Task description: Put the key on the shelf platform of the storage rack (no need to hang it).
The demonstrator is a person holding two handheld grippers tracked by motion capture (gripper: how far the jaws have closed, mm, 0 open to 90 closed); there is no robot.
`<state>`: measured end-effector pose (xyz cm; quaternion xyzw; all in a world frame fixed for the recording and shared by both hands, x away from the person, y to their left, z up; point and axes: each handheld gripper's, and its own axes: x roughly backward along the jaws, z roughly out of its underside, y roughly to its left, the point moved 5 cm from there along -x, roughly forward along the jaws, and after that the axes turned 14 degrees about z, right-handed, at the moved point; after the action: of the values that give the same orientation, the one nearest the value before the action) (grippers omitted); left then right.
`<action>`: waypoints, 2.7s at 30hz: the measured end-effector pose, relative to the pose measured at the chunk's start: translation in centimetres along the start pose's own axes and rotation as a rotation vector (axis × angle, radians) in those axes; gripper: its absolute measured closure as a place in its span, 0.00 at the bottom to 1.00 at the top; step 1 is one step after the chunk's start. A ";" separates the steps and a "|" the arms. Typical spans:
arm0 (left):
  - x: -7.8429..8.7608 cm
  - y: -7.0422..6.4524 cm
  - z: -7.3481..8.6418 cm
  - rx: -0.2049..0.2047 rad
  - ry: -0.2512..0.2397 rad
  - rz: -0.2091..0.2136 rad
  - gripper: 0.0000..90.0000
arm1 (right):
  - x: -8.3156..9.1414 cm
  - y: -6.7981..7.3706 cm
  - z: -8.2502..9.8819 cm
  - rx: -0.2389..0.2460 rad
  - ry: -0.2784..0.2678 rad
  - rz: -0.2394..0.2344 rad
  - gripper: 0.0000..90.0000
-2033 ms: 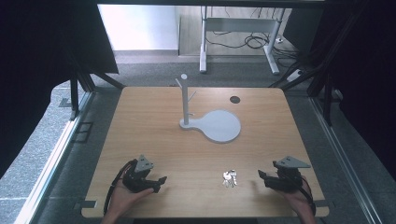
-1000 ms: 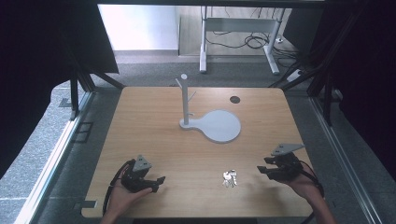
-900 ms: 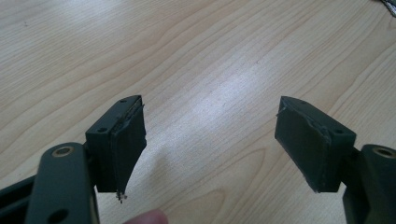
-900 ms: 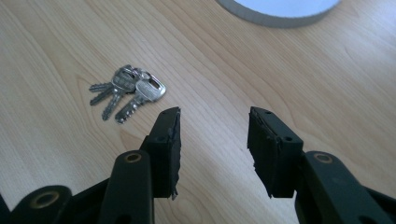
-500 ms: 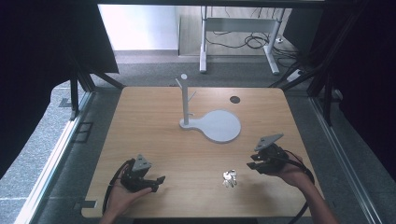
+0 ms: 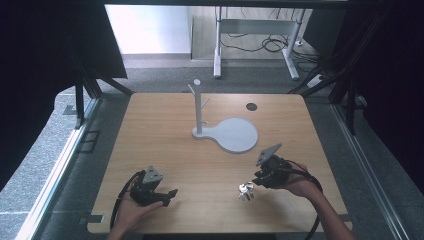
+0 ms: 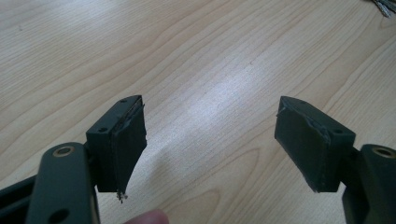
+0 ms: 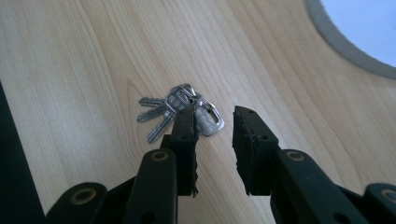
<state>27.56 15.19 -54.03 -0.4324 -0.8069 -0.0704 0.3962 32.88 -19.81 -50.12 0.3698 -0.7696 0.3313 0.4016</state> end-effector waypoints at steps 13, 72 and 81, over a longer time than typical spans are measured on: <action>0.3 0.1 -0.1 0.000 -0.005 -0.002 0.28 | -1.5 0.8 -1.0 0.028 0.021 -0.033 0.80; 0.5 0.4 -0.1 0.003 -0.010 -0.013 0.28 | -4.7 0.3 -0.9 0.003 0.161 -0.117 0.99; 0.7 0.4 -0.2 0.004 -0.018 -0.013 0.28 | -3.4 -0.7 -1.2 -0.059 0.161 -0.100 0.99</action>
<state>27.74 15.78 -53.55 -0.4270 -0.8134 -0.0674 0.3894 35.25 -18.17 -52.35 0.3679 -0.7250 0.3167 0.4886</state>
